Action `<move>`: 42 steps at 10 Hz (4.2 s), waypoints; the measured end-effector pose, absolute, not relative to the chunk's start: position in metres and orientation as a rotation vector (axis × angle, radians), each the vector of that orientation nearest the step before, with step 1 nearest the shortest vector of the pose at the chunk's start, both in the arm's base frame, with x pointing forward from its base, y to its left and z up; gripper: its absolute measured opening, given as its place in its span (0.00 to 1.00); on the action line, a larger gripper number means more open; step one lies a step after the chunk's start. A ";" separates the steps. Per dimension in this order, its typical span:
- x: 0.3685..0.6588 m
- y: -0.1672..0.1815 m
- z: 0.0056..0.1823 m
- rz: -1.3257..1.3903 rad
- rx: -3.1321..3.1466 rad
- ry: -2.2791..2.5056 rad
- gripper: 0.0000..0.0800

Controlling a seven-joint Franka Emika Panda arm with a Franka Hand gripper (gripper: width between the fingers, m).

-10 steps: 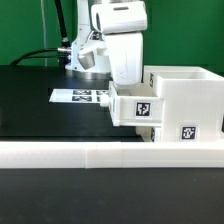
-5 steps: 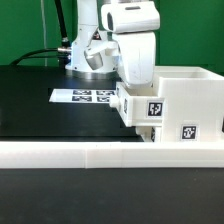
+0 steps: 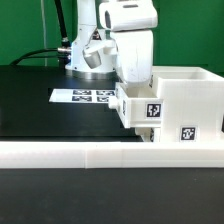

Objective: Assemble drawer

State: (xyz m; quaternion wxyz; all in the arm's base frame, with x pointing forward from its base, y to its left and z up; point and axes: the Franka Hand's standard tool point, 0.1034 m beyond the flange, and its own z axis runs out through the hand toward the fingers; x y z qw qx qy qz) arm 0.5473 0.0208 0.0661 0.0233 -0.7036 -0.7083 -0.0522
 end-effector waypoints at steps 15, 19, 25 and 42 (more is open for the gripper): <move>0.589 -0.048 0.089 -0.269 -2.072 -2.145 0.81; 0.596 -0.037 0.077 -0.328 -2.023 -2.091 0.81; 0.595 0.003 0.064 -0.262 -1.982 -2.133 0.81; 0.590 0.001 0.050 -0.276 -1.861 -2.264 0.81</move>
Offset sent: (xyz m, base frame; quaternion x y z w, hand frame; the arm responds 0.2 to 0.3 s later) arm 0.0047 -0.0055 0.0386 0.0141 -0.0108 0.0214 0.9996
